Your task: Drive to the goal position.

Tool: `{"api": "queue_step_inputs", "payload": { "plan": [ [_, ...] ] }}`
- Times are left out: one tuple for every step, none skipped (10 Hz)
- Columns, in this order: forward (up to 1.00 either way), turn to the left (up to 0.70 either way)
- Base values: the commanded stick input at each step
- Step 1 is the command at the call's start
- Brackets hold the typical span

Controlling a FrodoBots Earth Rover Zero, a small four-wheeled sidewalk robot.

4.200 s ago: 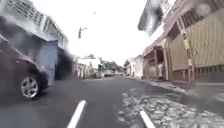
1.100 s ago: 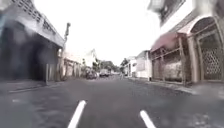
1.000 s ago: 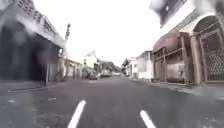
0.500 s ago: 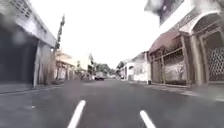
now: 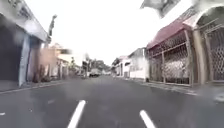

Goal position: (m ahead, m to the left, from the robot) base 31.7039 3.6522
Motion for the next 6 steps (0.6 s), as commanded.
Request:
{"api": "queue_step_inputs", "payload": {
  "plan": [
    [1.0,0.18],
    [1.0,0.11],
    [1.0,0.04],
    [1.0,0.0],
    [1.0,0.0],
    [1.0,0.07]
  ]
}}
